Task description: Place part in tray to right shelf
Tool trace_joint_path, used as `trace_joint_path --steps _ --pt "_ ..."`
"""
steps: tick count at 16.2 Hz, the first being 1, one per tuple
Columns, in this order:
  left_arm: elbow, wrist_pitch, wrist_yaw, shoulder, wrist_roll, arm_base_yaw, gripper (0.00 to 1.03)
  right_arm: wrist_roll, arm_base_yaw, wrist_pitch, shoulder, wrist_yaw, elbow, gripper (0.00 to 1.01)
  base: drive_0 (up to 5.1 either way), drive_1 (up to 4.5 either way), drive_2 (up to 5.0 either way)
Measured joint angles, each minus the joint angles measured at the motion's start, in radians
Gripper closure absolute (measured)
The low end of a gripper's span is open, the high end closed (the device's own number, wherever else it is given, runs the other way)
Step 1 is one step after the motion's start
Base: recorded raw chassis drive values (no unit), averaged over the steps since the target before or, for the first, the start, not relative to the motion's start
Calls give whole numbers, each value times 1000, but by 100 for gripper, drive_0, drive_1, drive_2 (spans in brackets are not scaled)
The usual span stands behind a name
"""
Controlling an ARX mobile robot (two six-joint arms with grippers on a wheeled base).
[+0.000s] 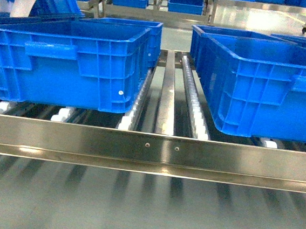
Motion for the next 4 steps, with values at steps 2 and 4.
trace_joint_path --steps 2,4 --pt "0 0 0 0 0 0 90 0 0 0 0 0 0 3 0 0 0" --pt "0 0 0 0 0 0 90 0 0 0 0 0 0 3 0 0 0"
